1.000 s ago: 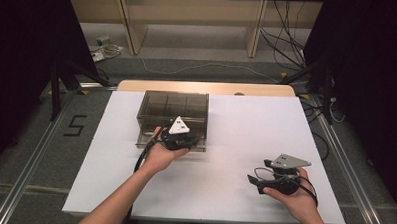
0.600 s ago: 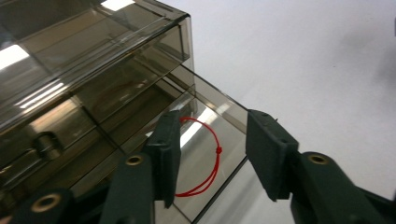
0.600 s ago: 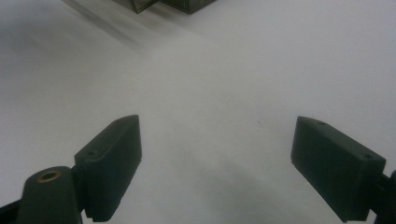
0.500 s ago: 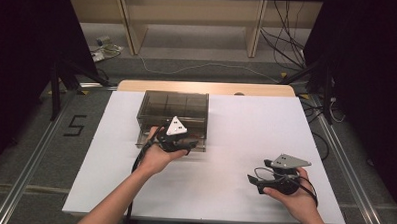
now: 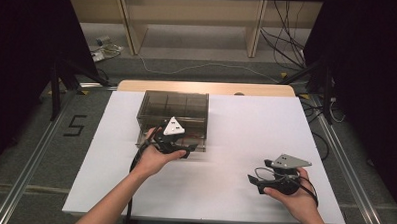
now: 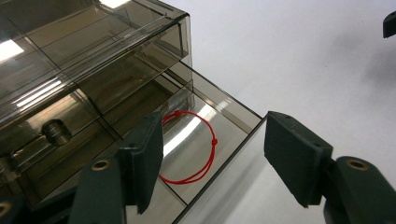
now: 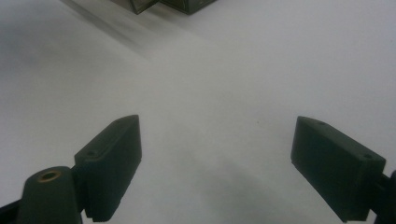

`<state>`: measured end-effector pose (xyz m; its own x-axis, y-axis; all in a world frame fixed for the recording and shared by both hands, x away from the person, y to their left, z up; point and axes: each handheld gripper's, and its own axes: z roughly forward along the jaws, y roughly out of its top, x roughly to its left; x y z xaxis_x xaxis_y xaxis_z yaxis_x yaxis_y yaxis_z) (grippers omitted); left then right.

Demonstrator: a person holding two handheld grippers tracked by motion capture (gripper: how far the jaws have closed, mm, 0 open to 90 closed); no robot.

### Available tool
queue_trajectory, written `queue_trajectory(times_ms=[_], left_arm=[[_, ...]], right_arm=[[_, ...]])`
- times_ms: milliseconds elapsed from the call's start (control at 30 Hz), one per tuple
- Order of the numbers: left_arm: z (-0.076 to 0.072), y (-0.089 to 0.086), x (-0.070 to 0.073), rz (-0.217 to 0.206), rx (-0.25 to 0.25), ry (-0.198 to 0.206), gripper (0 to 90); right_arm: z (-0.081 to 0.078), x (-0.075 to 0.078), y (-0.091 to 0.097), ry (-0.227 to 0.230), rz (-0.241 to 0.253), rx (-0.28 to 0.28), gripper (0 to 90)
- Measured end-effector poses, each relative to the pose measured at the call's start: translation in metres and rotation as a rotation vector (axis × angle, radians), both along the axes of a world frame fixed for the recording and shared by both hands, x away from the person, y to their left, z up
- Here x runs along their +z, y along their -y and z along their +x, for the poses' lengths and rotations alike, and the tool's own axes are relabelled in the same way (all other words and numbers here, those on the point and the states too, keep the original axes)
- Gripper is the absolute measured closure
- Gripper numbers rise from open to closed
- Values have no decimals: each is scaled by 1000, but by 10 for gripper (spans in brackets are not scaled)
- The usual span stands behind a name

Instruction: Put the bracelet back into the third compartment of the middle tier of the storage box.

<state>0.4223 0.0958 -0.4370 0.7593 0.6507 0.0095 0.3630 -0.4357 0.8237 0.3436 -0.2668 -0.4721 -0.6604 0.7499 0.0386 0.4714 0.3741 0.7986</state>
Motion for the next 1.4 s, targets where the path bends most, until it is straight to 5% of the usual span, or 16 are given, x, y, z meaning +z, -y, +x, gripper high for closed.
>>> queue_trajectory(times_ms=[433,633,1400], left_arm=[[-10,-13,1,-11,3,25,229],[-17,-18,1,-36,-12,7,187],[-54,-54,-11,-24,-7,8,173]], right_arm=[[0,0,1,2,3,-1,168],[-1,0,1,2,3,-2,168],[0,1,1,3,2,-11,168]])
